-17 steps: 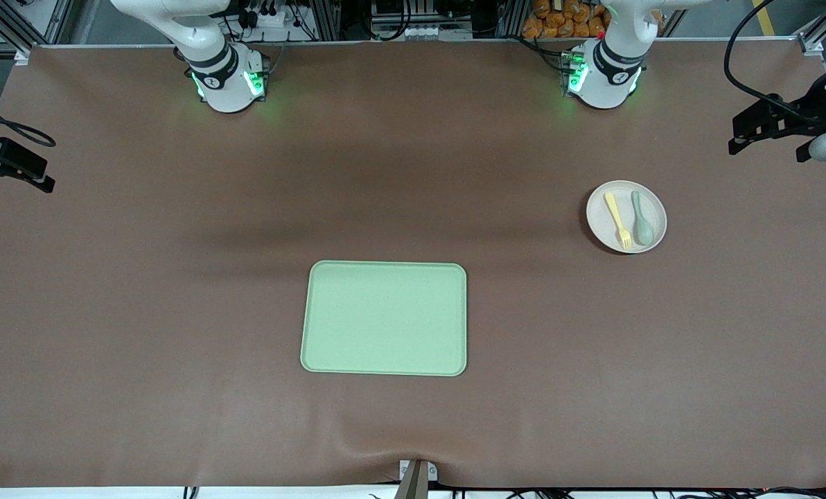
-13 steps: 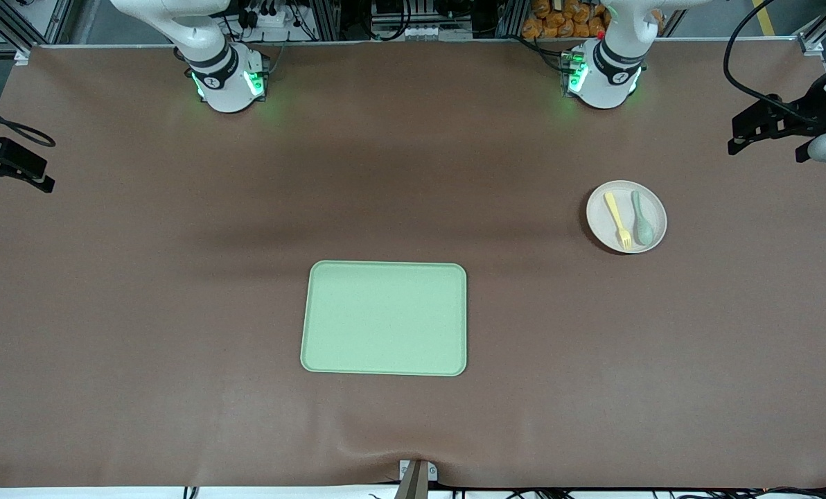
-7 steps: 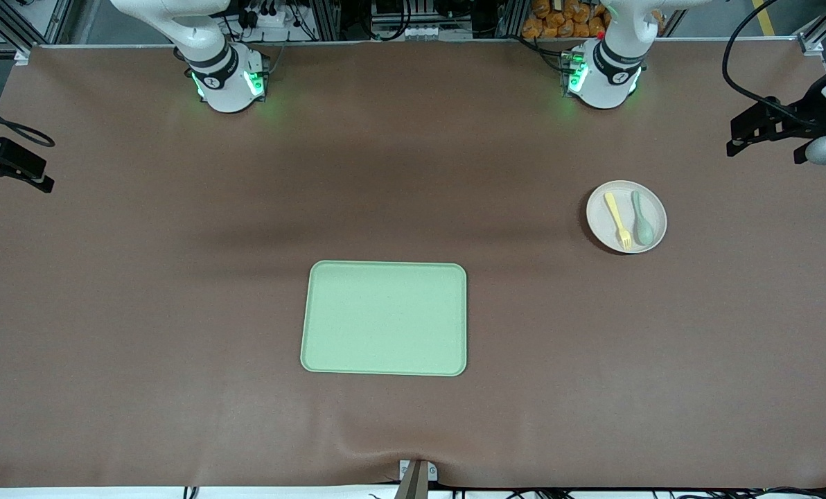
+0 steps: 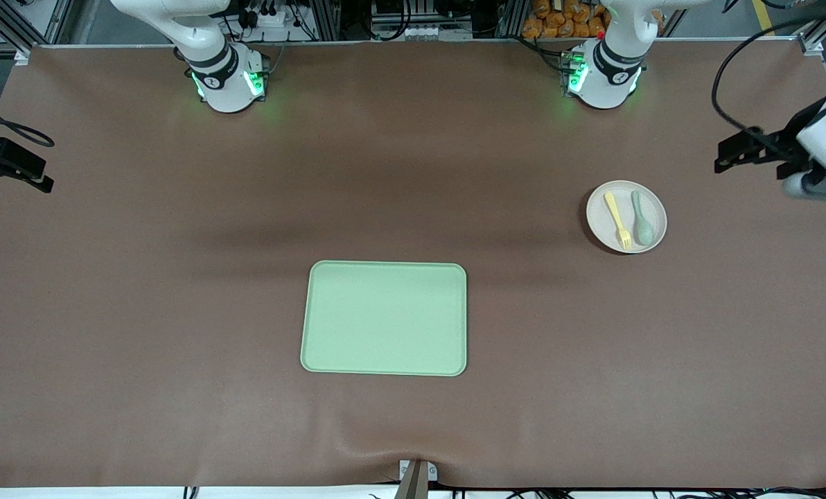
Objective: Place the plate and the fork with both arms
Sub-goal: 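Reach the left gripper to the rim of the plate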
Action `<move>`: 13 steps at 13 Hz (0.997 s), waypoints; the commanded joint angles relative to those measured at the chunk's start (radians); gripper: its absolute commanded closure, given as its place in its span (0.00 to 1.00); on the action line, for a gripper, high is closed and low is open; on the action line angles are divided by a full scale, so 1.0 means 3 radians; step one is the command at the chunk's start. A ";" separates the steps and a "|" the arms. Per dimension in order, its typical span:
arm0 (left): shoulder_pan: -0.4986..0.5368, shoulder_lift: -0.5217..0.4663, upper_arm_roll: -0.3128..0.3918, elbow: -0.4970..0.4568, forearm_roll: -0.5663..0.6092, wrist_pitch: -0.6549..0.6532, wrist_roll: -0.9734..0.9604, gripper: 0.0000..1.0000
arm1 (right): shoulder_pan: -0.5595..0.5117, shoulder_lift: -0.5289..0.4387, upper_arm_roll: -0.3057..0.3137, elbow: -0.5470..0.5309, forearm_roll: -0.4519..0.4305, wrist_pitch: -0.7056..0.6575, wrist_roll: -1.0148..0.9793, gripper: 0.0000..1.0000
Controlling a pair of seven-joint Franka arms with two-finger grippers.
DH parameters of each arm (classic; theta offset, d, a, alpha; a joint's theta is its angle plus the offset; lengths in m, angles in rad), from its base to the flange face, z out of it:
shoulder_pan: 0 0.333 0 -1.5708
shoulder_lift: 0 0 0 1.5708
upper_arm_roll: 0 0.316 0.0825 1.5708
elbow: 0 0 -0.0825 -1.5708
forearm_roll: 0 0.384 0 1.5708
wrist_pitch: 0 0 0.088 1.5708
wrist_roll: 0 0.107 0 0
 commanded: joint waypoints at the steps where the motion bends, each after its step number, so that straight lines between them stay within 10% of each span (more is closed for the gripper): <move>1: 0.0000 0.0220 -0.0009 -0.0107 0.0026 0.0040 -0.0041 0.00 | -0.0098 -0.0004 0.0064 0.0014 -0.0010 -0.0031 -0.0020 0.00; 13: 0.0429 0.0834 -0.0009 -0.0883 0.0256 0.0867 0.0031 0.00 | -0.0103 -0.0004 0.0059 0.0014 -0.0010 -0.0031 -0.0025 0.00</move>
